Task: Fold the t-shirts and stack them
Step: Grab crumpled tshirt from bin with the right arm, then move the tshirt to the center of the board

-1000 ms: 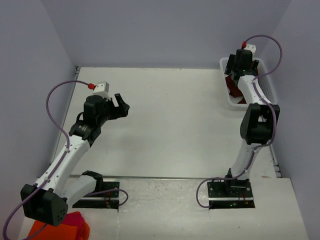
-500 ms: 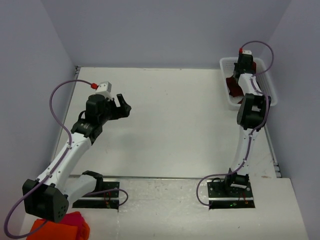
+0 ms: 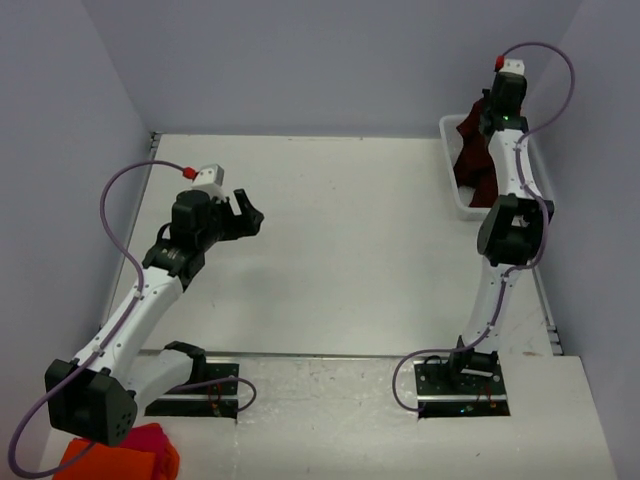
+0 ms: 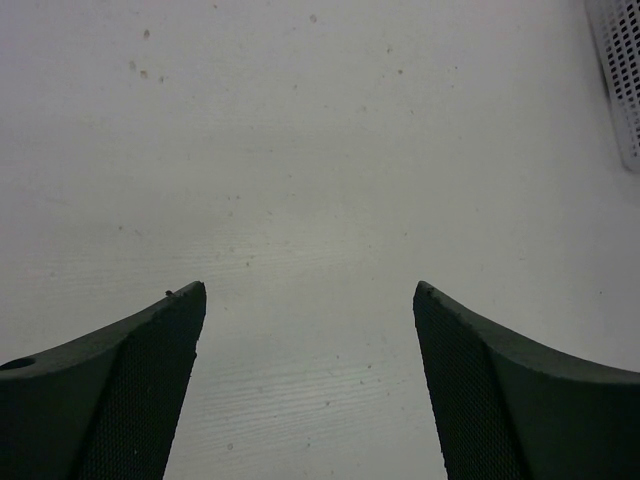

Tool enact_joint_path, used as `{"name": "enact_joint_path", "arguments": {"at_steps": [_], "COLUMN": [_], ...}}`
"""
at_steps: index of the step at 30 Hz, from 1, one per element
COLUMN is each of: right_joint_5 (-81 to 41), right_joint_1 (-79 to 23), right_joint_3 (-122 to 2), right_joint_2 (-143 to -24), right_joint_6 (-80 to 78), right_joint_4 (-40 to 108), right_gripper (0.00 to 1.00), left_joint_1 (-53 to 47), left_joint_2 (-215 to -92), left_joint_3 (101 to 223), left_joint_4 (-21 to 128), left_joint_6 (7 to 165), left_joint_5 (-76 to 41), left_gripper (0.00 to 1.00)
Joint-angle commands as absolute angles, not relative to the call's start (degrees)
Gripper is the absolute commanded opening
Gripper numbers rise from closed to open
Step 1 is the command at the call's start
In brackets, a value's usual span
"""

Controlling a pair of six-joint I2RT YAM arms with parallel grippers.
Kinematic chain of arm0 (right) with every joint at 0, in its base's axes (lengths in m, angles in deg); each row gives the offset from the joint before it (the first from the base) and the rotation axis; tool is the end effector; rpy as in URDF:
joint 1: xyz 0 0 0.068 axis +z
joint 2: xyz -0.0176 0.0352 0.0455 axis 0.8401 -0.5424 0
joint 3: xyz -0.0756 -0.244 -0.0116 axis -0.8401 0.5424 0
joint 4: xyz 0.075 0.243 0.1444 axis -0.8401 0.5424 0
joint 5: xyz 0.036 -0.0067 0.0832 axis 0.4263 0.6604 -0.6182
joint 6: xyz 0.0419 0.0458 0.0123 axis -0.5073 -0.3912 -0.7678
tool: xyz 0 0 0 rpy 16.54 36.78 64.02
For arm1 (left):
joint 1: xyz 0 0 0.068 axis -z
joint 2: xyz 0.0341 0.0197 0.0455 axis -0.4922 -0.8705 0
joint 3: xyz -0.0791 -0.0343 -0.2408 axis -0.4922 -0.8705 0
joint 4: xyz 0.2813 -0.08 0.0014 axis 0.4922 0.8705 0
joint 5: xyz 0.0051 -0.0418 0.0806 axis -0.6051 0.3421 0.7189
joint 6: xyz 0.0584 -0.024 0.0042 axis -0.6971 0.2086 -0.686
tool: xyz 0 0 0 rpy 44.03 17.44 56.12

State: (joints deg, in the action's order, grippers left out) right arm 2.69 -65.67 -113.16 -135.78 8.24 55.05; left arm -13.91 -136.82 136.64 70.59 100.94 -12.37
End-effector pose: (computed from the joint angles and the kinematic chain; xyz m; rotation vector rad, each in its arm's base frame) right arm 0.5704 -0.0982 0.2798 0.2710 2.0088 -0.3883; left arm 0.2756 -0.0794 0.2701 -0.1612 2.0693 -0.5097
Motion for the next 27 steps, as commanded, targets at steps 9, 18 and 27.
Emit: {"name": "enact_joint_path", "arguments": {"at_steps": [9, 18, 27], "right_joint_5": [4.87, 0.58, -14.47], "right_joint_1": [-48.99, -30.97, -17.01], "right_joint_3": [-112.74, -119.72, -101.79], "right_joint_2": [-103.0, -93.16, -81.46], "right_joint_6": [12.56, 13.73, 4.74], "right_joint_4": [47.95, 60.09, 67.66], "right_gripper": [0.0, 0.0, 0.0], "left_joint_1": [-13.4, -13.4, -13.49], "left_joint_2": [-134.51, -134.59, -133.37], "left_joint_3": [134.03, 139.2, 148.0], "left_joint_4": [68.15, 78.93, 85.74], "left_joint_6": [100.39, 104.16, 107.51], "left_joint_5": [-15.1, 4.48, 19.44], "left_gripper": [0.84, 0.85, 0.89]}}
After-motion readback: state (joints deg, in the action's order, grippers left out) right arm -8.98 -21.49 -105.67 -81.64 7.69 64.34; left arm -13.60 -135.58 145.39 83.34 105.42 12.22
